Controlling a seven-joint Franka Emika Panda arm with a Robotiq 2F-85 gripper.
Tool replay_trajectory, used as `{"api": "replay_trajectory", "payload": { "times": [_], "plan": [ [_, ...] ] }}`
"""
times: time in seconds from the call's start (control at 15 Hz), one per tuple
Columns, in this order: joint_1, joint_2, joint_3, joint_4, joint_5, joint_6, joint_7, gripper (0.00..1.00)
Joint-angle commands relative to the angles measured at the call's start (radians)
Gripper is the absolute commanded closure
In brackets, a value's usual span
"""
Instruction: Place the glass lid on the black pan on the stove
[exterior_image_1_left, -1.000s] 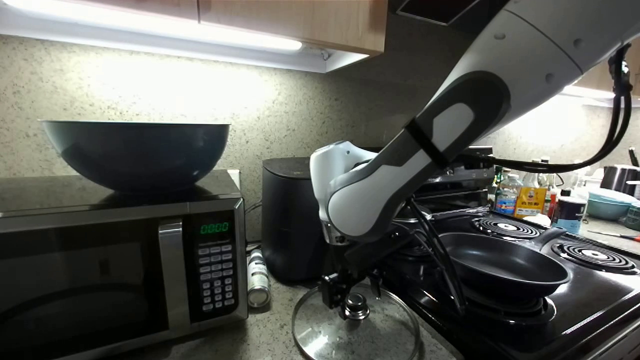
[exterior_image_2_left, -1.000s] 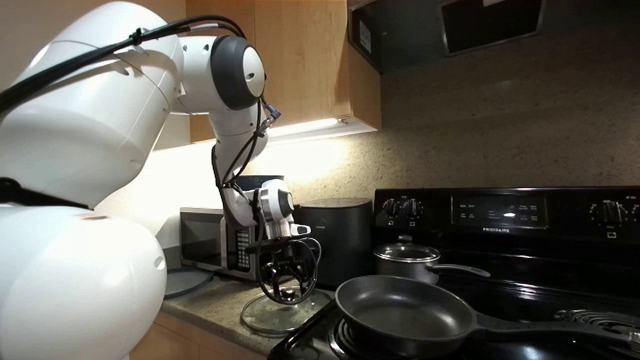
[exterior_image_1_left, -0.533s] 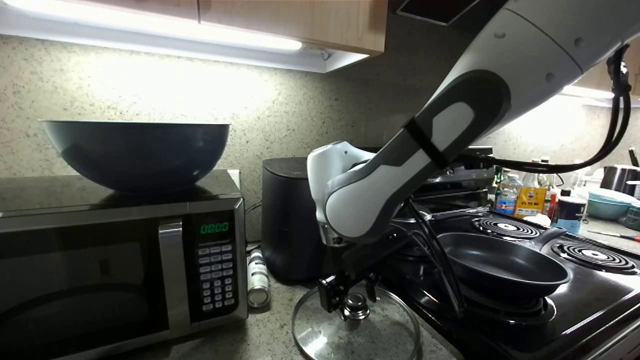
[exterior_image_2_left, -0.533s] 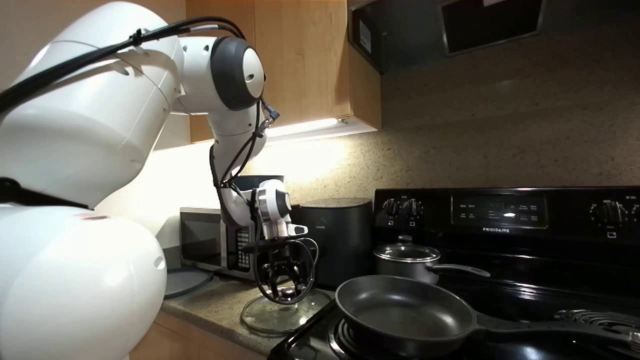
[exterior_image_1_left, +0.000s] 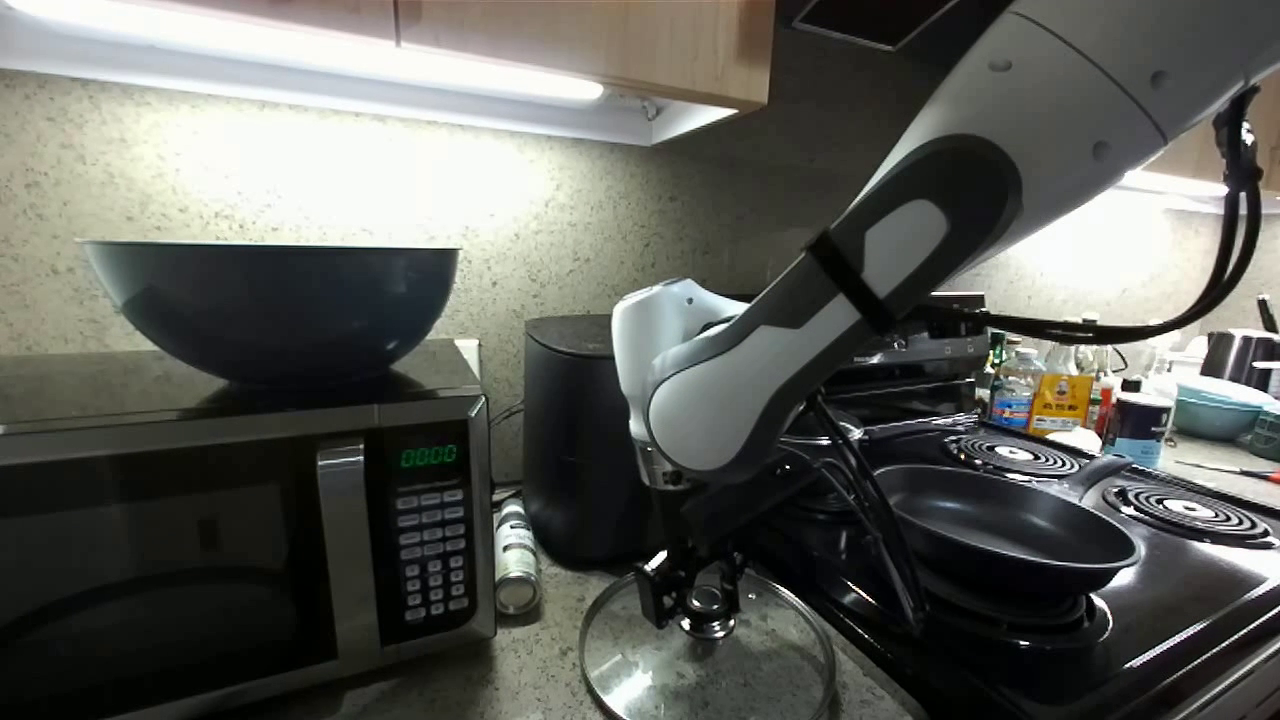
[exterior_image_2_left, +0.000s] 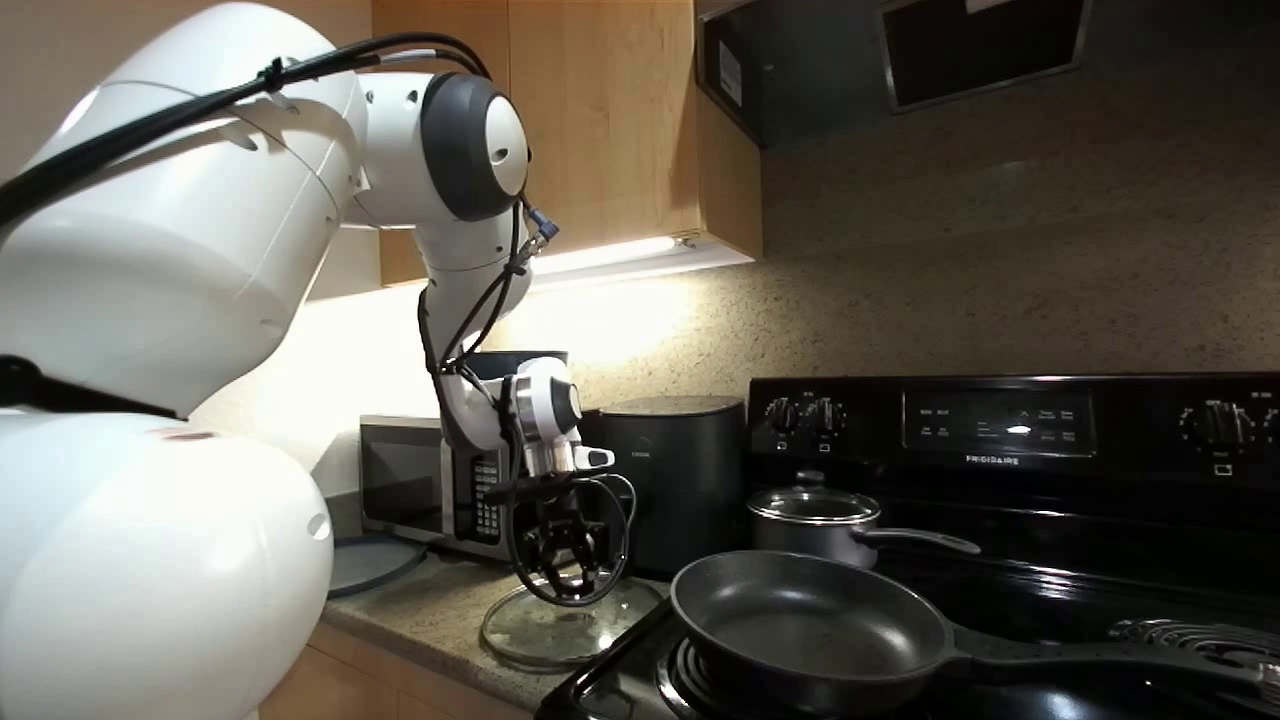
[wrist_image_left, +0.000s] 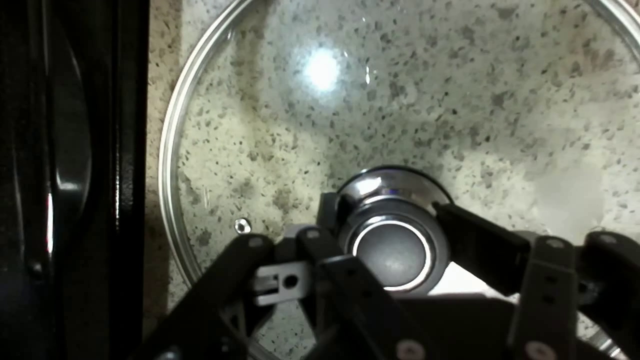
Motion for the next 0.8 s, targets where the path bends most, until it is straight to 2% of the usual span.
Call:
{"api": "replay_trajectory", "payload": {
  "times": [0.0,0.07,0.33,0.4,0.47,0.53,0.6,0.73],
  "plan": [
    [0.001,0.001,-0.002,-0.015,0.006,0.020,-0.025,0.74],
    [0.001,-0.004,-0.002,-0.024,-0.002,0.039,-0.031,0.32],
    [-0.002,-0.004,-0.001,-0.023,0.005,0.057,-0.035,0.05],
    [-0.003,-0.004,-0.001,-0.022,0.007,0.063,-0.037,0.02],
    [-0.005,-0.003,0.000,-0.021,0.009,0.068,-0.039,0.41],
    [-0.005,-0.003,0.000,-0.020,0.010,0.072,-0.039,0.38],
    [-0.006,-0.002,0.000,-0.020,0.013,0.075,-0.039,0.39],
    [-0.004,-0.001,0.000,-0.018,0.015,0.078,-0.037,0.52]
  ]
}}
